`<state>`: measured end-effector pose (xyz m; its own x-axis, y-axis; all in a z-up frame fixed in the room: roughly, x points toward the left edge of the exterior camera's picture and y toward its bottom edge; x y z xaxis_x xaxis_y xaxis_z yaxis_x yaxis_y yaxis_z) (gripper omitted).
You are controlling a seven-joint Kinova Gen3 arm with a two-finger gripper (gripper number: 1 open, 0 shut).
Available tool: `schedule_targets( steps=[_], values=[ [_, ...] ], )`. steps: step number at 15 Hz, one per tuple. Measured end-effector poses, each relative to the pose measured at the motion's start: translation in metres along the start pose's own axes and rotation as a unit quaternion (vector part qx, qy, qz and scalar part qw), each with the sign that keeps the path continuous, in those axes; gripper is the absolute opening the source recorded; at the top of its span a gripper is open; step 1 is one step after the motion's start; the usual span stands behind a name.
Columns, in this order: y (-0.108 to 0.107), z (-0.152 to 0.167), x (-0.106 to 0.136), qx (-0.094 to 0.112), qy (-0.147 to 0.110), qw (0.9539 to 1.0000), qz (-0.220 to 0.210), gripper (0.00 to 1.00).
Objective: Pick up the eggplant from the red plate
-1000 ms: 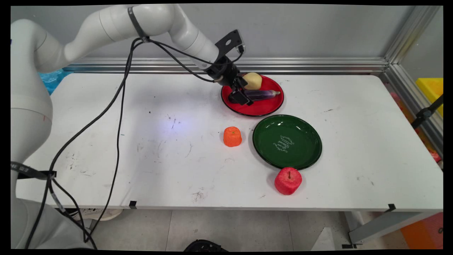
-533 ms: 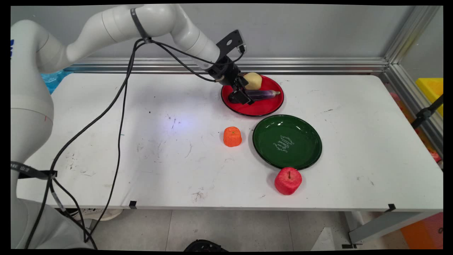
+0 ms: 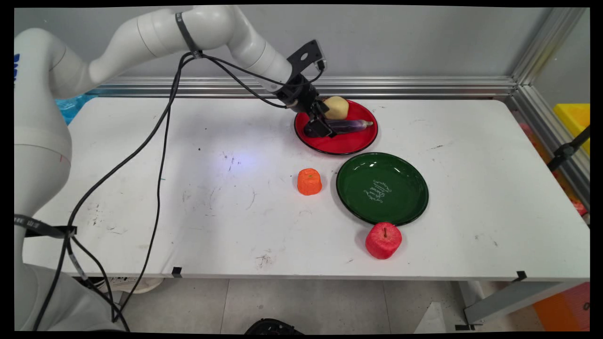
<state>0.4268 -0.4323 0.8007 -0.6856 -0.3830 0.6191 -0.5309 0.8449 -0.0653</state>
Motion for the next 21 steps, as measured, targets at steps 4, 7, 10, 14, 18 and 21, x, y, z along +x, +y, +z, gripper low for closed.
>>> schedule_targets(
  steps=[4,7,10,14,18,21],
  values=[
    [-0.009,0.003,-0.007,0.005,-0.004,1.0,0.004,1.0],
    [-0.015,0.007,-0.013,0.005,-0.006,1.0,0.006,1.0],
    [-0.019,0.012,-0.02,0.005,-0.009,0.9999,0.006,1.0],
    [-0.022,0.019,-0.026,0.006,-0.01,0.9999,0.007,1.0],
    [-0.026,0.026,-0.03,0.009,-0.009,0.9999,0.005,1.0],
    [-0.029,0.032,-0.032,0.013,-0.007,0.9999,0.002,1.0]
  ],
)
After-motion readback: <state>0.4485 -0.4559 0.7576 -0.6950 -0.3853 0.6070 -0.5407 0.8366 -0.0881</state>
